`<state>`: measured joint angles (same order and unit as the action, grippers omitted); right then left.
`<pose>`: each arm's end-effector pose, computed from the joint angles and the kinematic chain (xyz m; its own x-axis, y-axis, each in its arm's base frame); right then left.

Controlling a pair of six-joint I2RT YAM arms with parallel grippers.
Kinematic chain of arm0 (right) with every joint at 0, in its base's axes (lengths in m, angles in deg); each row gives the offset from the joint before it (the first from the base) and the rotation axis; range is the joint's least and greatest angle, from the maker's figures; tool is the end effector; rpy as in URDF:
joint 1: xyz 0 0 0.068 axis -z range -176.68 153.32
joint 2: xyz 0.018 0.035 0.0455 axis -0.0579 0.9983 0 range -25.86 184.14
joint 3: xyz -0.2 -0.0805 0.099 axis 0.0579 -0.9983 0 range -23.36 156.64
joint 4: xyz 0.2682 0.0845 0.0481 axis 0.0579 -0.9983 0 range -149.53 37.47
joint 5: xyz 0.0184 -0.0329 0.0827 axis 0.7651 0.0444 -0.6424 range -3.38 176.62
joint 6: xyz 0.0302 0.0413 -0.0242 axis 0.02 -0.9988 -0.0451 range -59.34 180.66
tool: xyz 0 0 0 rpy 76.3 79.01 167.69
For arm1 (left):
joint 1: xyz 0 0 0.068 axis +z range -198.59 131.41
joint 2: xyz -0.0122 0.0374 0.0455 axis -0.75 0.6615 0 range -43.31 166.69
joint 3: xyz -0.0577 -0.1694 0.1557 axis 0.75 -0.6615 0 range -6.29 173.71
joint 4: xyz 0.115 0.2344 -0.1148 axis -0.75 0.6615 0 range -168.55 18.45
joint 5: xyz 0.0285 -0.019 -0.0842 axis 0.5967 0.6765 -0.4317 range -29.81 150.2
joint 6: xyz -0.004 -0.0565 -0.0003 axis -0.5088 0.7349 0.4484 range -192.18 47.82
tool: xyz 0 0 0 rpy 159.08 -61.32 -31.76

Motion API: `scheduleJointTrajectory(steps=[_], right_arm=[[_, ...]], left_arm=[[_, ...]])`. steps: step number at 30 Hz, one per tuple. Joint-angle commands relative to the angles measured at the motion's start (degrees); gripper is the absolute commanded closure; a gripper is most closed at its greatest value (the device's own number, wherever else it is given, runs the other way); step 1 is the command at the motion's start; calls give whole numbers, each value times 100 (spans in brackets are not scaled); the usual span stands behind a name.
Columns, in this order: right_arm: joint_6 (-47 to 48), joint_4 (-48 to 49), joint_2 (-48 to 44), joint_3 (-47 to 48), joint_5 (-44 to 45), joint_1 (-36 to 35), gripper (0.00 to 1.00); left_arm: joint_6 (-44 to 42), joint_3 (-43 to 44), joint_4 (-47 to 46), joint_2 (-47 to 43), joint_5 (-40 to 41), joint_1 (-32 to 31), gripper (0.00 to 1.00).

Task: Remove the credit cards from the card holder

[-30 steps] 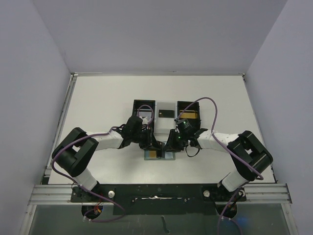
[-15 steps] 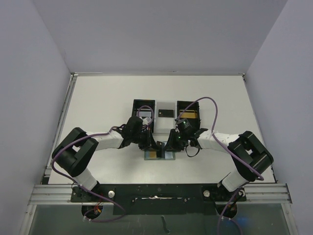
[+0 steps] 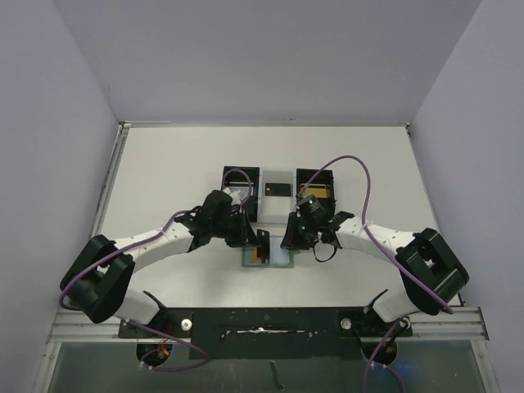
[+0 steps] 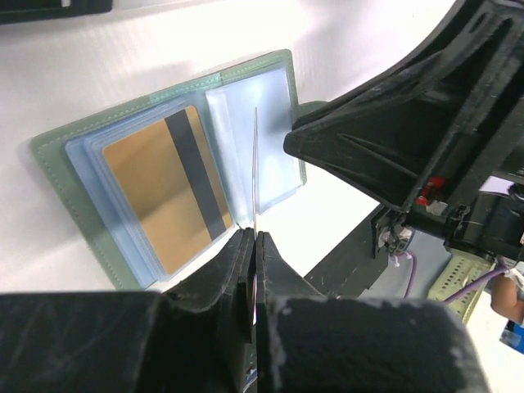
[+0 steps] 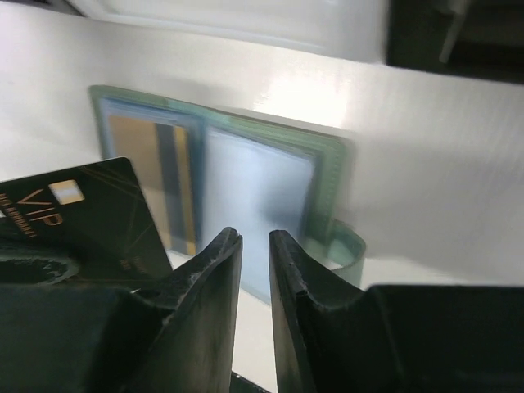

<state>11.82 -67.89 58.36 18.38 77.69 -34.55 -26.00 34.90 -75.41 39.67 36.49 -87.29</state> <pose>0.2308 0.1872 0.1054 -0.9455 0.2070 -0.2513 0.0612 0.8711 0.4873 0.2333 -0.2073 0.1256 -0.9550 -0.0812 -0.2853 0.1526 0.6902 -0.7073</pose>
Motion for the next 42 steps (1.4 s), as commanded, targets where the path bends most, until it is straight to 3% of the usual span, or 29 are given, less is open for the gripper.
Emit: scheduleJointTrajectory(steps=[1, 9, 19, 24, 30, 32, 36, 39, 42], right_arm=[[230, 87, -265, 510, 85, -210, 77], [35, 594, 292, 807, -194, -456, 78], [301, -47, 784, 958, 204, -546, 78], [479, 103, 243, 1058, 138, -541, 65], [456, 571, -711, 797, 433, -382, 32], [441, 886, -1038, 547, 227, -195, 26], [272, 2005, -1798, -261, -119, 328, 21], [492, 2937, -2280, -879, 184, 390, 17], [785, 3403, -2588, -1083, -84, 394, 17]], left_arm=[[-187, 31, 425, -417, 521, -2, 100], [87, -330, 504, -1448, 1512, 149, 100], [264, -920, -192, -1986, 1296, 226, 100], [313, -1070, -649, -2121, 1174, 235, 100], [353, -1213, -1282, -2325, 963, 233, 100], [511, -1403, -1786, -2540, 833, 234, 100], [746, -1819, -2824, -2952, 790, 241, 100], [674, -1938, -3184, -3098, 707, 258, 100], [723, -2048, -3760, -3058, 409, 284, 100]])
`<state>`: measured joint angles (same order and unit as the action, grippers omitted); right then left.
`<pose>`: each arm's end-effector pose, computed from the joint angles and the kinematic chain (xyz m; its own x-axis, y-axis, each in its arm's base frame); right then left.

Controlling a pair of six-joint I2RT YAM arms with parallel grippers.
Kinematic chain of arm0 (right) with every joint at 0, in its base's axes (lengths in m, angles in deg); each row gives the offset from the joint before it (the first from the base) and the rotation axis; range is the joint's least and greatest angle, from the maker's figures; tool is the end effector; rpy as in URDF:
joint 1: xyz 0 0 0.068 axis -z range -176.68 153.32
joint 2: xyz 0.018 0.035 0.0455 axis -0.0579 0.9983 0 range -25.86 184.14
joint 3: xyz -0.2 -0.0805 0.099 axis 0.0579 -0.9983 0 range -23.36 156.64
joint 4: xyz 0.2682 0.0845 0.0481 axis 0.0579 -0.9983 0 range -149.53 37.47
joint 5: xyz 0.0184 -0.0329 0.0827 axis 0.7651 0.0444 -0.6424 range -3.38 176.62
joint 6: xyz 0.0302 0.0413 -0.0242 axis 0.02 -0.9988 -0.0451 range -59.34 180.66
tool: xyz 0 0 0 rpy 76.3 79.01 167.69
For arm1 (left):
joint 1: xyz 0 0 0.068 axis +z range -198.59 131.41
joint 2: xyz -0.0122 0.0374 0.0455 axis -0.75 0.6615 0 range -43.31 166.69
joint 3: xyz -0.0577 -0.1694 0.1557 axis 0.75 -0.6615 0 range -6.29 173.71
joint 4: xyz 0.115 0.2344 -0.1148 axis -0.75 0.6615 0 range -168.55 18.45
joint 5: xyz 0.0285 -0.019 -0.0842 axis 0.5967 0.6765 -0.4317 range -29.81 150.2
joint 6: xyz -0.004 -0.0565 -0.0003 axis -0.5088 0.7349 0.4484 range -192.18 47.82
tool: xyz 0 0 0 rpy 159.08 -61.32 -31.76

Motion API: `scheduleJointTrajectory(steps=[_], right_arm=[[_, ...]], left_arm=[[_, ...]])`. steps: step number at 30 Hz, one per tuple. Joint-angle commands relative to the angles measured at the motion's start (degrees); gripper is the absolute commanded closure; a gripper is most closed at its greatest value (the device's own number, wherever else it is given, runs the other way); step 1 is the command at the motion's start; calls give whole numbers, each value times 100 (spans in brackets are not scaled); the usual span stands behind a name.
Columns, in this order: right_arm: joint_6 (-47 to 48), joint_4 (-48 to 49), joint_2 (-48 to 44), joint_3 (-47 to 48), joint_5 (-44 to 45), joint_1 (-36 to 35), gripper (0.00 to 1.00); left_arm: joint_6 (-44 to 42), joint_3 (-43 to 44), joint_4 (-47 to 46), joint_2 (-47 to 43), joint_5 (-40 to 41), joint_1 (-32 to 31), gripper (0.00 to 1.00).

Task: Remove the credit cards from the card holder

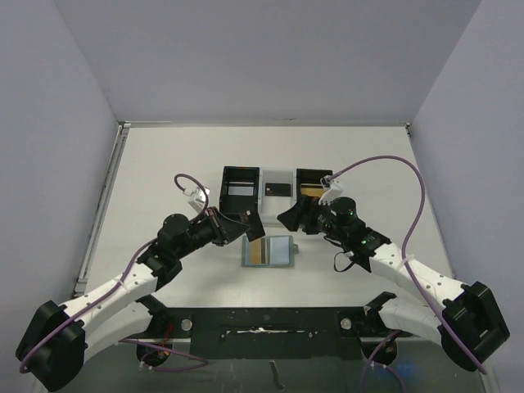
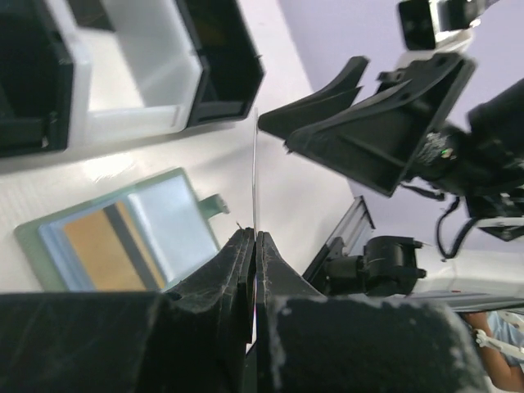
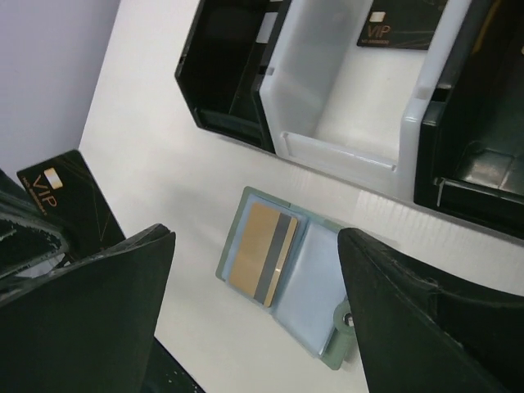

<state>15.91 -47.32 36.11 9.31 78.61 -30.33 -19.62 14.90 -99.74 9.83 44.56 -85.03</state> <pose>0.2314 0.1606 0.1877 -0.7022 0.3701 -0.6082 -0.2256 0.6945 0.6832 0.1987 -0.1600 0.1821 -0.7146 -0.4227 -0.5574 0.3580 0.4635 -0.8105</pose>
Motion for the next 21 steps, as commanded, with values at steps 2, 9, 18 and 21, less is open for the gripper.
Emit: scheduleJointTrajectory(steps=[2, 9, 18, 21], right_arm=[[484, 1352, -451, -112, -451, -15, 18], [355, 1643, -201, 187, -2016, 134, 21], [-72, 2287, 339, 378, -3307, 200, 39], [-305, 2657, 517, 397, -3656, 225, 49]], left_arm=[[93, -20, -1522, 39, -612, 94, 100], [517, 11, -2522, 634, -1677, 421, 100], [466, 220, -2690, 854, -2461, 595, 100], [511, 200, -2781, 864, -2576, 624, 100]])
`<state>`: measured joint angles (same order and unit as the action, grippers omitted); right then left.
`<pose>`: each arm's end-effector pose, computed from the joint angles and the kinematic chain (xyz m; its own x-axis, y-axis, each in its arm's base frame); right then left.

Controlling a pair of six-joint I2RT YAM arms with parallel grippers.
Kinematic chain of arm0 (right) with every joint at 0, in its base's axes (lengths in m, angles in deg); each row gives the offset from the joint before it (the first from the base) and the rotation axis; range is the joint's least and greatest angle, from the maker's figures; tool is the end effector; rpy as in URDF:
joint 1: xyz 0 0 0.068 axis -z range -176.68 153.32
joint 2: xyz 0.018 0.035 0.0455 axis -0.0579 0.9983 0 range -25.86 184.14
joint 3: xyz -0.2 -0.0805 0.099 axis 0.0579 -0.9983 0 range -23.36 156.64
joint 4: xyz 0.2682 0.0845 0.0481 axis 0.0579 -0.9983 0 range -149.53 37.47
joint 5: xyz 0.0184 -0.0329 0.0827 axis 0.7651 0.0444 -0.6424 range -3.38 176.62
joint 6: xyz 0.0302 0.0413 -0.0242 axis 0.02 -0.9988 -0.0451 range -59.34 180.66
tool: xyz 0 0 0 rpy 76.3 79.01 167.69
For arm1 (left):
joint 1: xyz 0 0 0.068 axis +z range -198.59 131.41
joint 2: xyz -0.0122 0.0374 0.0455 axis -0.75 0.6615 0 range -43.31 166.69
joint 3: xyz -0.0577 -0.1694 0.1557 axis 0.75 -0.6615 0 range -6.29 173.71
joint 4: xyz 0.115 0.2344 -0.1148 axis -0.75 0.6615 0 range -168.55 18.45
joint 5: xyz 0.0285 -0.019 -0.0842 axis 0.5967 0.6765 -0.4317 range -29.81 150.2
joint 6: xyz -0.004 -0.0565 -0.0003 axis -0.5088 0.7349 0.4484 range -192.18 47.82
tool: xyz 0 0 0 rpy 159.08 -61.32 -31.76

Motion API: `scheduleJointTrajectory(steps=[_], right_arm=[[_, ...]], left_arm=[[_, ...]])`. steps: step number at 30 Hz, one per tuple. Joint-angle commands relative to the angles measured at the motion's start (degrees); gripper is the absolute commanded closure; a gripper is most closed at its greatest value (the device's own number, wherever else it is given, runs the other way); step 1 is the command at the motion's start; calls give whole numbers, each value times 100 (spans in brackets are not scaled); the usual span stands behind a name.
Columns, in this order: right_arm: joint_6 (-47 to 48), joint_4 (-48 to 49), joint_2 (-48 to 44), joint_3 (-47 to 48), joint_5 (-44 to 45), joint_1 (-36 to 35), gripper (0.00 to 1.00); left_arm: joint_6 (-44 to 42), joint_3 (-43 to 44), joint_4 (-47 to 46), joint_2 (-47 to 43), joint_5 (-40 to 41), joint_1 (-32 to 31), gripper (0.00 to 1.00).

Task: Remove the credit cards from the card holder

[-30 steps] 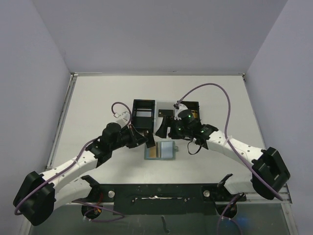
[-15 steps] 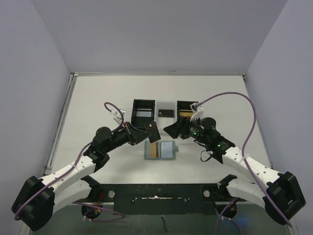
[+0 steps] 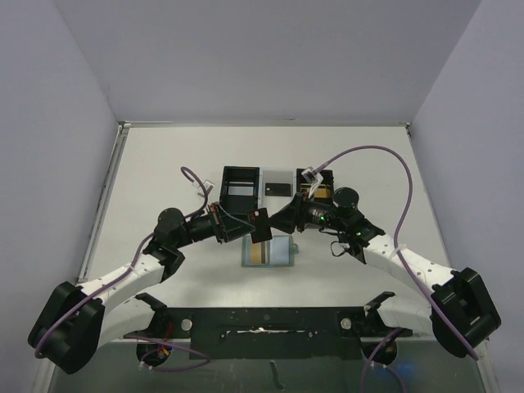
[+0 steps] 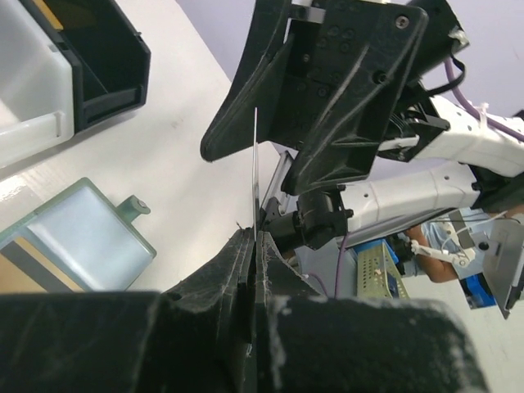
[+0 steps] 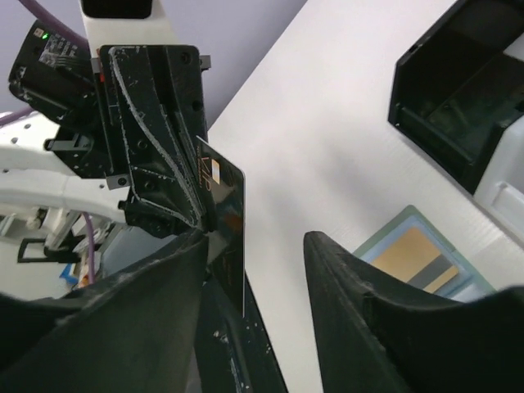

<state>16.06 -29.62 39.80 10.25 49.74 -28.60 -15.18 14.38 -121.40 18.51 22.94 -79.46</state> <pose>0.2349 0.1743 0.2110 -0.7462 0.1969 -0.6360 -0.5645 0.3193 0.7612 0.2118 -0.1546 0.1841 -0.7642 -0.3207 -0.5595 0.5267 0.1903 -0.8285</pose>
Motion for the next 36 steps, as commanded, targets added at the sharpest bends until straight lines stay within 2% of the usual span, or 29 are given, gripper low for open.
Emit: scheduleJointTrajectory(steps=[1, 11, 15, 19, 25, 26, 29, 30, 32, 36], right_arm=[[-393, 998, 203, 309, -861, 54, 52], [-704, 1457, 502, 368, -1610, 93, 78], [-800, 1638, 603, 351, -1838, 97, 83], [-930, 1961, 576, 253, -1971, 138, 98], [-741, 1556, 418, 593, -2469, 237, 100], [-560, 1358, 280, 622, -2432, 234, 100], [399, -116, -52, 819, -2012, 270, 100], [640, -560, -143, 894, -1883, 269, 100], [858, -902, -349, 879, -1700, 274, 100], [1256, -1328, -749, 791, -1033, 272, 100]], left_arm=[[93, 235, -659, -1, -427, 69, 100], [353, 157, -1124, 111, -489, 91, 100], [506, 155, -1344, 152, -580, 101, 100], [64, 313, -594, 36, -456, 83, 100], [38, 208, -410, -53, -409, 87, 100], [108, 175, -474, -75, -372, 82, 92], [-149, 323, 72, -214, -345, 90, 45], [-378, 423, 455, -311, -255, 90, 37], [-845, 593, 1333, -541, -25, 98, 33], [-1800, 1046, 3275, -1019, 880, 125, 31]])
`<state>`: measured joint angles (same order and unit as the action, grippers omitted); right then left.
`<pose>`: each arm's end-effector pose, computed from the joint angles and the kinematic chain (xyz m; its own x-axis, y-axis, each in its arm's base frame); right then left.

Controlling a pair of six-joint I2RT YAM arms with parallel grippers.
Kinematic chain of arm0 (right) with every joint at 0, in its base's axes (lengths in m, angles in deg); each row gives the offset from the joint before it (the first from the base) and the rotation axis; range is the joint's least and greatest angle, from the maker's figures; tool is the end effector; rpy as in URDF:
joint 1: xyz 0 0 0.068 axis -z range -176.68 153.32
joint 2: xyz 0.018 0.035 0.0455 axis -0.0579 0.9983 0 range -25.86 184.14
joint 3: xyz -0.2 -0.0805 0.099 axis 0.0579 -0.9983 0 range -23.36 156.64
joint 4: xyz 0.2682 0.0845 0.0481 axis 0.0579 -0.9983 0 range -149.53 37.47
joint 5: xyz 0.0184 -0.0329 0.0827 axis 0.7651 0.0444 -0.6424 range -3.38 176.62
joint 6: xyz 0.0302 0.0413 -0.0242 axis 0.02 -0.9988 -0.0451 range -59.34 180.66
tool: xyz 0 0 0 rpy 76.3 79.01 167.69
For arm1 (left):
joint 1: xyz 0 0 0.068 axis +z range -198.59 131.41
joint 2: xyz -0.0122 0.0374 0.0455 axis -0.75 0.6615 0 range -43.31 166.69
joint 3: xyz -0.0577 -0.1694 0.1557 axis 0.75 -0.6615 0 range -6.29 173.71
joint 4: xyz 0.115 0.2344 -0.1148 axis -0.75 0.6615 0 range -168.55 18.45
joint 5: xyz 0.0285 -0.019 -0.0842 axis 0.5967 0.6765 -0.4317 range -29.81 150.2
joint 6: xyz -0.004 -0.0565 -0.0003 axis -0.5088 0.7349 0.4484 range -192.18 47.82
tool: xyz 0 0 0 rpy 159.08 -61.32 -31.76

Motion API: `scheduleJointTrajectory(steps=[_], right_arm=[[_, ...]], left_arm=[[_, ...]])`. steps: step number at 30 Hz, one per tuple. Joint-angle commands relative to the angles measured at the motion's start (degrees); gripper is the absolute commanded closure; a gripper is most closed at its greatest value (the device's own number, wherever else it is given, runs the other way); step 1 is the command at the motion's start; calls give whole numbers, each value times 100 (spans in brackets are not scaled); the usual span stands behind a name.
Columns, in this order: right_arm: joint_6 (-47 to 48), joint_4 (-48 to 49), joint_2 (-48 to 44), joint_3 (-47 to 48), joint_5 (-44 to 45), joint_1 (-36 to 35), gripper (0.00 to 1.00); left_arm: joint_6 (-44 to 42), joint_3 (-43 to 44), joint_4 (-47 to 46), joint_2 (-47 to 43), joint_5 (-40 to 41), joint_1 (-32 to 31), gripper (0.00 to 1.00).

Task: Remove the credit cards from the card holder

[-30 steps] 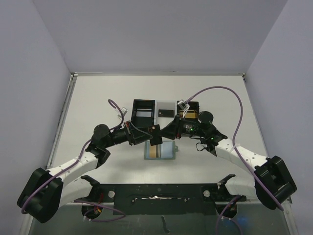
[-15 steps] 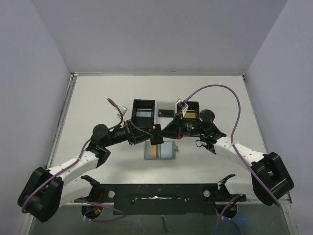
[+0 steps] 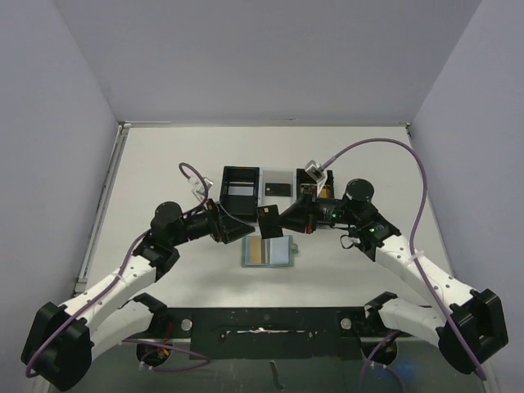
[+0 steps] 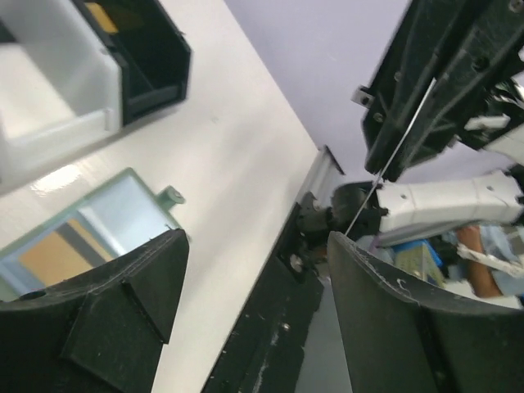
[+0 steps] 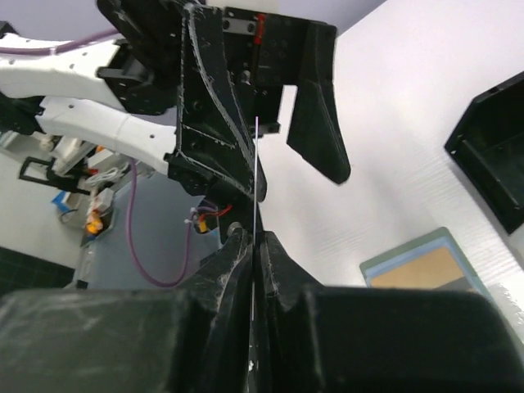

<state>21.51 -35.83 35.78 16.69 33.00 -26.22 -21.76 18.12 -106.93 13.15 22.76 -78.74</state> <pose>0.2301 0.1670 0.2613 -0.6828 0.0435 -0.7293 -0.7211 0.1200 0.6824 0.2132 -0.1517 0.2034 -0.7470 -0.2737 -0.6059 0.5457 0.2682 -0.7939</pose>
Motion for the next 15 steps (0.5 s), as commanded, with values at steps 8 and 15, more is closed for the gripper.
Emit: scheduleJointTrajectory(steps=[8, 15], right_arm=[[2063, -1371, -1170, -37, 2261, -253, 100], [3560, -1964, -1536, -5, 3578, -814, 100]], left_arm=[[-2266, 1502, 4251, -900, 2775, 150, 30], [-2495, 1754, 4632, -534, 3451, 445, 29]])
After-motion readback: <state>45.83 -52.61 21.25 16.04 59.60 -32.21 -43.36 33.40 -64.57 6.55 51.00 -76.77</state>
